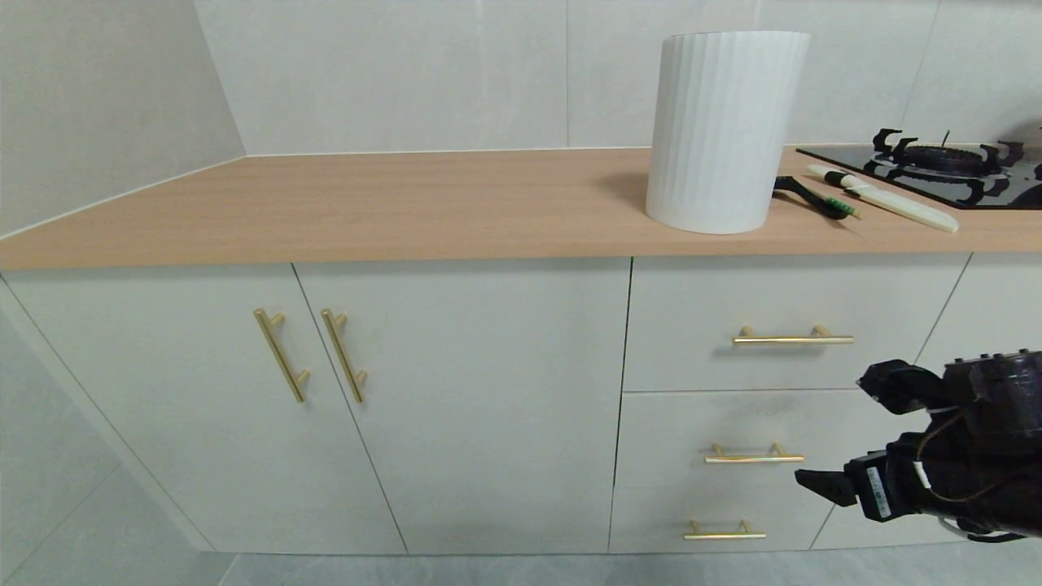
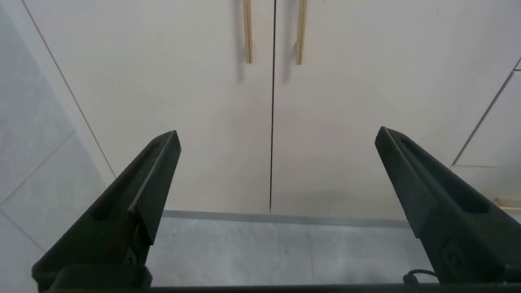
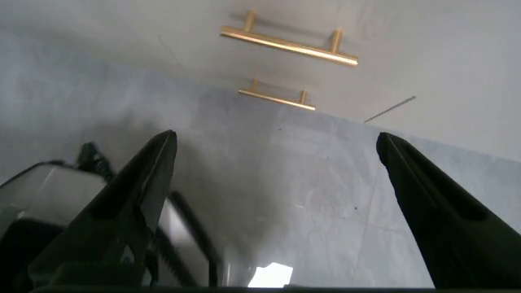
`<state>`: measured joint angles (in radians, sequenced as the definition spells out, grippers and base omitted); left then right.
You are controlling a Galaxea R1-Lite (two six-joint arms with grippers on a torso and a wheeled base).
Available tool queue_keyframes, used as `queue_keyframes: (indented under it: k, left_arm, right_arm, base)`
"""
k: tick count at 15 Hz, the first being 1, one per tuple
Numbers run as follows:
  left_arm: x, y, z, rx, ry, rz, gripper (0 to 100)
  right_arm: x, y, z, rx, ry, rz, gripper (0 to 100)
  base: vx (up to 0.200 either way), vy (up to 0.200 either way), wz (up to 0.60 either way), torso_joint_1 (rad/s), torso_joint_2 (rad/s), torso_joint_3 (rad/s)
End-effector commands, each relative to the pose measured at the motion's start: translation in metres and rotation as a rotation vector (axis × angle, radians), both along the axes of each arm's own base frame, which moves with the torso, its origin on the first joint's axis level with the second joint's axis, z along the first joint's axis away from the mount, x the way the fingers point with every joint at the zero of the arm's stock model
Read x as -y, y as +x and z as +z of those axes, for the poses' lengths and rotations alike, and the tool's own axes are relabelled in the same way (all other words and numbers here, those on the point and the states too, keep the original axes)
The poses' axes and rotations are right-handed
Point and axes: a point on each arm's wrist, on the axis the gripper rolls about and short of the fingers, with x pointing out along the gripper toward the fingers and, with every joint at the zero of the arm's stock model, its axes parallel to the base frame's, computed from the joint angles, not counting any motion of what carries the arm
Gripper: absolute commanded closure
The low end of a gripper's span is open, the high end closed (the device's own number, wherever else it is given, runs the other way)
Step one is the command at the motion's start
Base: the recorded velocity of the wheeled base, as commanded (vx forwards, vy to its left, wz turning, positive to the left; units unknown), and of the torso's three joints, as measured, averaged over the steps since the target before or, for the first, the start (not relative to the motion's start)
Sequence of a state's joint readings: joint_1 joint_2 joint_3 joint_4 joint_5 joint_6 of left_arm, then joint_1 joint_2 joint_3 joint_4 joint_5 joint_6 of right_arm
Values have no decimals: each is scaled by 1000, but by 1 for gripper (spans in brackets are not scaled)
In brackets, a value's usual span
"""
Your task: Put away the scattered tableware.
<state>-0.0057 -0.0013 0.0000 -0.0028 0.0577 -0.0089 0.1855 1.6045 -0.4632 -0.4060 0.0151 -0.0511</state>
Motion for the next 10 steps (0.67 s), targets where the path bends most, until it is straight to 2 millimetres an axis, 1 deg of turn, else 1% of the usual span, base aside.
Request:
queue_keyframes:
  k: [1,3,5,6,7,8,10]
  left_arm:
    - [0,0,0,-1,0,0,0]
    - [0,0,0,-1,0,0,0]
    - [0,0,0,-1,0,0,0]
    - [0,0,0,-1,0,0,0]
    - [0,0,0,-1,0,0,0]
    - [0,0,0,-1,0,0,0]
    - [0,0,0,-1,0,0,0]
  right_arm:
    - [-3,23,-43,-112,-7,-24,0]
    - [-2,37,-60,-93,23,-76,0]
    - [-1,45,-78,-72,16,-107,0]
    - [-1,47,-82,-64,16,-115,0]
    - [-2,54,-97,-20,24,-155,0]
    - [-3,62,-107,27,32,-179,0]
    - [-4,72,-117,126,66,-225,0]
  base:
    - [0,0,0,0,0,0]
    - [0,0,0,0,0,0]
    - [0,0,0,0,0,0]
    - [0,0,0,0,0,0]
    - [0,0,0,0,0,0]
    - [0,0,0,0,0,0]
    - [0,0,0,0,0,0]
